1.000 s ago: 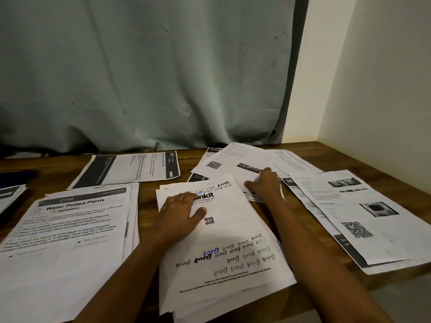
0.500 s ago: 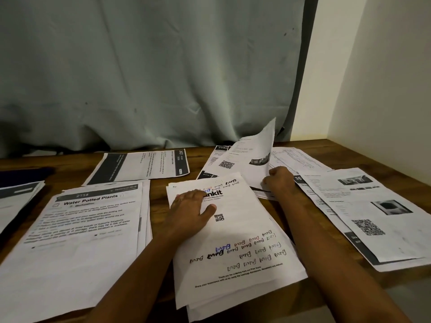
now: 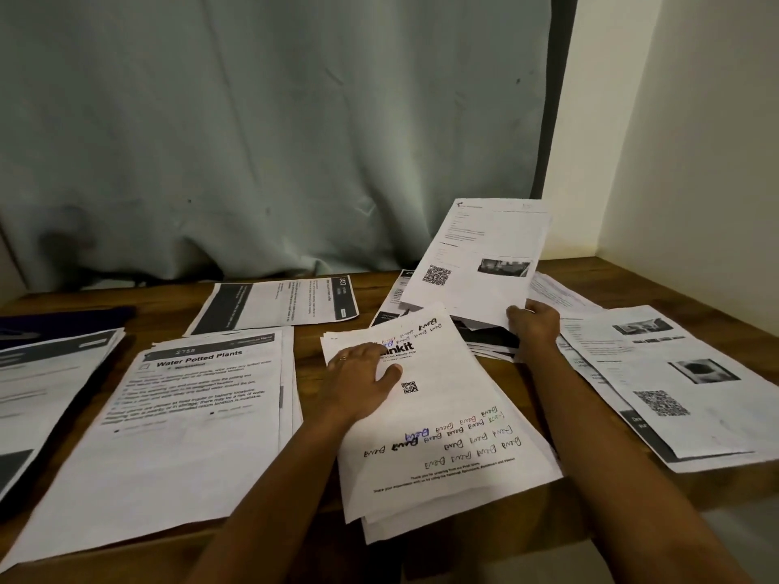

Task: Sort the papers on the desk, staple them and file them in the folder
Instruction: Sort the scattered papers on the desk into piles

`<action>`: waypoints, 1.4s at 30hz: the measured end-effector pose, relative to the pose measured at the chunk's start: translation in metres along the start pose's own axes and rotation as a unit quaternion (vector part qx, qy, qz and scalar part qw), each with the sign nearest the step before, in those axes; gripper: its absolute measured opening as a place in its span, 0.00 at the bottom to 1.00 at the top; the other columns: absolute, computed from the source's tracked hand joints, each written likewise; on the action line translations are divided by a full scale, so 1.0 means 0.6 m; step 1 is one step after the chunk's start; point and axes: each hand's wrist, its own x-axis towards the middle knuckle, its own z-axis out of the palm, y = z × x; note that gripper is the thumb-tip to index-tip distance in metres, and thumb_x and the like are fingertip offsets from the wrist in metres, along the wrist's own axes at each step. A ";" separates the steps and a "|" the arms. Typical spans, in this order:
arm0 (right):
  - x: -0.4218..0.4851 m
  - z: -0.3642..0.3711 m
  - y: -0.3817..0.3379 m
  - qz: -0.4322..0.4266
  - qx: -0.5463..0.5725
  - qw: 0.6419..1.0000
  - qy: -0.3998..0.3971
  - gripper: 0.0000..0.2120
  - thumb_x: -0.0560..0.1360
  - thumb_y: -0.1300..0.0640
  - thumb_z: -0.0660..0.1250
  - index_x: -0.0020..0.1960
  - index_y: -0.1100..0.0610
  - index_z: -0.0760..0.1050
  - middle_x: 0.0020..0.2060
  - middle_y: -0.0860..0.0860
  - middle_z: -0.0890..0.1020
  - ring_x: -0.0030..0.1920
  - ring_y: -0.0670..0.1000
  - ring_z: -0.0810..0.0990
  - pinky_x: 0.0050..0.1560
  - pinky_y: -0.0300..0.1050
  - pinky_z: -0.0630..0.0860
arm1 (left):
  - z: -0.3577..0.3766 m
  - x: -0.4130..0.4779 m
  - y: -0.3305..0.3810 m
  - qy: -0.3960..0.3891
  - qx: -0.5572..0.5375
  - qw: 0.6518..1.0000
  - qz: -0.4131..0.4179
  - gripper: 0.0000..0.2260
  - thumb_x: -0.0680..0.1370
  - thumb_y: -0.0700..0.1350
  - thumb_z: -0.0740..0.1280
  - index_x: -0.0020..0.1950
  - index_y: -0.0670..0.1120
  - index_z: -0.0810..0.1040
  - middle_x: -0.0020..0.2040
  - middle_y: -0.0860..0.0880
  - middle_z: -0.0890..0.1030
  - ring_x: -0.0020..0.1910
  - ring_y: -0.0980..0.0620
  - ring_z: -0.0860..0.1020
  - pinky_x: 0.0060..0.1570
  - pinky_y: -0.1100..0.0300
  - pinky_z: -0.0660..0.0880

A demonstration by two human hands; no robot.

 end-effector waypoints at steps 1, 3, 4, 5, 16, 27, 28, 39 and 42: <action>-0.002 -0.005 -0.003 -0.010 0.009 1.000 -0.004 0.14 0.74 0.63 0.66 0.60 0.61 0.77 0.59 0.57 0.79 0.56 0.57 0.77 0.56 0.51 0.76 | 0.000 0.000 0.000 0.004 -0.003 1.000 -0.001 0.23 0.80 0.58 0.57 0.72 0.50 0.67 0.71 0.50 0.69 0.70 0.48 0.65 0.70 0.53 0.58; -0.011 -0.017 -0.011 -0.026 0.022 0.999 -0.009 0.14 0.75 0.63 0.66 0.60 0.62 0.77 0.58 0.56 0.79 0.55 0.55 0.77 0.52 0.44 0.75 | 0.001 -0.002 0.001 0.009 -0.009 1.000 -0.004 0.22 0.80 0.58 0.57 0.71 0.50 0.67 0.71 0.51 0.70 0.70 0.48 0.66 0.69 0.54 0.59; -0.018 -0.024 -0.015 -0.027 0.034 0.999 -0.013 0.14 0.74 0.63 0.67 0.59 0.61 0.77 0.58 0.55 0.80 0.55 0.54 0.77 0.50 0.43 0.74 | 0.000 -0.003 0.002 0.011 -0.013 1.000 -0.004 0.21 0.80 0.57 0.57 0.71 0.50 0.68 0.70 0.51 0.71 0.69 0.48 0.66 0.69 0.54 0.59; -0.019 -0.029 -0.016 -0.027 0.049 0.998 -0.016 0.13 0.74 0.62 0.67 0.59 0.60 0.78 0.58 0.55 0.80 0.54 0.54 0.78 0.50 0.42 0.74 | 0.000 -0.004 0.003 0.016 -0.017 1.000 -0.003 0.21 0.80 0.57 0.56 0.70 0.50 0.69 0.70 0.50 0.71 0.69 0.48 0.67 0.68 0.55 0.60; -0.123 -0.114 -0.025 0.009 0.050 0.987 -0.155 0.11 0.75 0.66 0.66 0.56 0.59 0.76 0.50 0.52 0.81 0.47 0.53 0.81 0.44 0.51 0.81 | -0.050 -0.044 0.030 0.225 -0.238 0.944 -0.045 0.13 0.82 0.53 0.57 0.60 0.47 0.74 0.55 0.48 0.79 0.50 0.51 0.78 0.37 0.69 0.71; -0.217 -0.092 0.018 -0.089 -0.127 0.956 -0.248 0.09 0.74 0.70 0.62 0.49 0.57 0.75 0.42 0.52 0.81 0.40 0.51 0.79 0.37 0.44 0.77 | -0.115 -0.160 -0.006 0.171 -0.239 0.955 -0.024 0.19 0.82 0.56 0.55 0.70 0.48 0.67 0.67 0.48 0.73 0.66 0.48 0.71 0.61 0.58 0.67; -0.221 -0.087 0.026 -0.111 -0.145 0.954 -0.240 0.10 0.73 0.70 0.62 0.49 0.58 0.75 0.41 0.52 0.81 0.39 0.50 0.79 0.37 0.44 0.77 | -0.111 -0.167 -0.022 0.159 -0.184 0.970 -0.021 0.22 0.81 0.58 0.54 0.70 0.49 0.66 0.69 0.48 0.72 0.68 0.47 0.68 0.67 0.53 0.64; -0.266 -0.062 0.072 -0.237 -0.227 0.932 -0.151 0.15 0.72 0.71 0.60 0.57 0.62 0.75 0.48 0.58 0.80 0.43 0.54 0.74 0.35 0.41 0.67 | -0.097 -0.212 -0.086 -0.028 0.104 0.986 -0.127 0.33 0.78 0.67 0.46 0.78 0.50 0.52 0.78 0.43 0.51 0.77 0.43 0.47 0.74 0.43 0.39; -0.271 -0.062 0.078 -0.272 -0.234 0.922 -0.144 0.13 0.73 0.71 0.60 0.55 0.63 0.76 0.46 0.60 0.81 0.39 0.53 0.74 0.31 0.37 0.64 | -0.094 -0.211 -0.088 -0.025 0.117 0.985 -0.124 0.33 0.78 0.67 0.46 0.78 0.51 0.53 0.78 0.43 0.51 0.77 0.43 0.47 0.74 0.44 0.40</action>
